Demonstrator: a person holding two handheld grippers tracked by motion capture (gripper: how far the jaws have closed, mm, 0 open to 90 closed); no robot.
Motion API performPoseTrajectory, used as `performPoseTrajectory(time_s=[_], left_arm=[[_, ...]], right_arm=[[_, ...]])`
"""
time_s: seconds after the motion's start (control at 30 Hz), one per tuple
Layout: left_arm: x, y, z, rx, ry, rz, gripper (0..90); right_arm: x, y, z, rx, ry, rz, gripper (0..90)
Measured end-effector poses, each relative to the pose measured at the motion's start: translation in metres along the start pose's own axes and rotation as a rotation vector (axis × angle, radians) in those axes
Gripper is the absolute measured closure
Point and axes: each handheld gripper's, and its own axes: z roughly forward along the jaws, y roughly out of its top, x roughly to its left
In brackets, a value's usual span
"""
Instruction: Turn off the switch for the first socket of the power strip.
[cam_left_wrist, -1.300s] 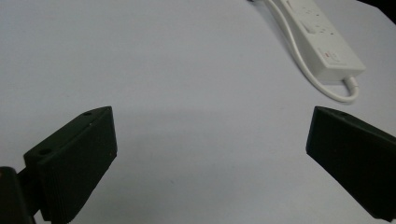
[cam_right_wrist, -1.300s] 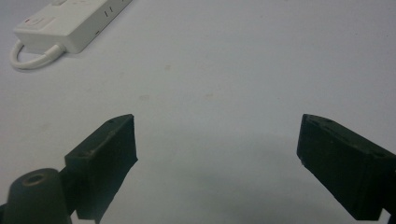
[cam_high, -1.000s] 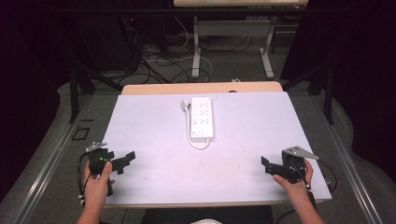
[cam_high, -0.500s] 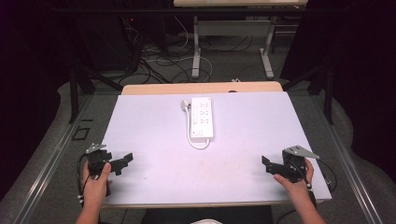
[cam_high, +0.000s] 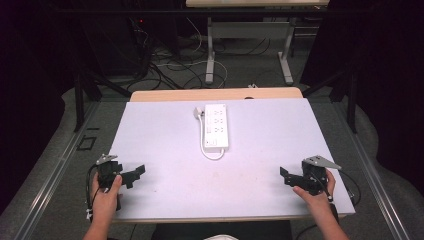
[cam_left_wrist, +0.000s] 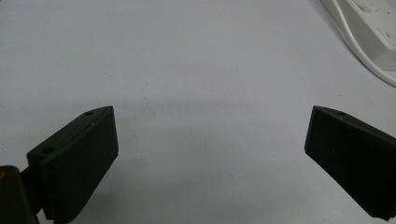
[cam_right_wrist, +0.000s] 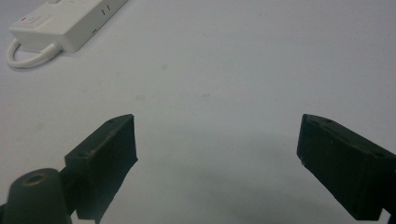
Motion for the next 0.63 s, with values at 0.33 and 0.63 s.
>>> performPoseTrajectory(time_s=[0.33,0.63], left_arm=[[0.0005,-0.0008,0.0015,0.004,0.007,0.008,2.8],[0.0003,0.0000,0.0017,0.008,0.010,0.013,2.9]], right_arm=[[0.0008,-0.0002,0.0006,0.003,0.002,0.002,11.1],[-0.0010,-0.0004,0.0009,0.002,0.005,-0.002,11.2]])
